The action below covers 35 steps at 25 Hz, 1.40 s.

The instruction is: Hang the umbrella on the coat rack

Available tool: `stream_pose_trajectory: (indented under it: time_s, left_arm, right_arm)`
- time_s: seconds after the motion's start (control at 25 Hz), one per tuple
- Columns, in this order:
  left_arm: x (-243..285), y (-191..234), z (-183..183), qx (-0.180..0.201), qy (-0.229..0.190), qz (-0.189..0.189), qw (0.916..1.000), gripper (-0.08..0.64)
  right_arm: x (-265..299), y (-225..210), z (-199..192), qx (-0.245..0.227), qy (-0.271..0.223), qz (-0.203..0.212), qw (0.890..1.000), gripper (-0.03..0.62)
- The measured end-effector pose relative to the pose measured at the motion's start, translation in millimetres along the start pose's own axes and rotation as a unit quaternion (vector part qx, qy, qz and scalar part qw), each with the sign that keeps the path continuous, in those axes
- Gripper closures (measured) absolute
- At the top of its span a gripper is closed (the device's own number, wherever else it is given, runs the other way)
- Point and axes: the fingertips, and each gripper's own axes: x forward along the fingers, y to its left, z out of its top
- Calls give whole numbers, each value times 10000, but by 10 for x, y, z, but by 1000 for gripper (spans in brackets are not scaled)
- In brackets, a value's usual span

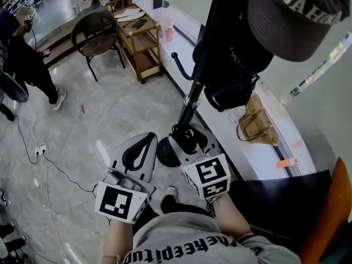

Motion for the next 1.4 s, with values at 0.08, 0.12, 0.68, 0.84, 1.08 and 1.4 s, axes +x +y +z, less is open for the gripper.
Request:
stream_pose_trajectory:
  time_s: [0.08,0.12,0.68,0.84,1.08,1.4]
  left_arm:
    - [61,-48,-51,-7,86,-109,9999,545]
    - [91,-78,-77,-37,136,-175,9997,545]
    - [382,-201,-242,-111,422,-424,9981,545]
    - [436,-152,-294,-143,489,-369,9980,545]
    - [547,-128,-360,-39,553,-375,9978,545]
    - [518,-16,-235,-133,256,-202,9994,545]
  right_arm:
    - [3,1,-6,-29,16,20,10000,362]
    - [3,5,-5,-46,20,32,10000,362]
    - [11,-16,19,-53,7,113,9999,362]
    - [38,-42,10,-47,31,123,9999,362]
    - [85,-109,18,-41,34,118,9999,362]
    - [146,-166,31,-69,54,130,9999,362]
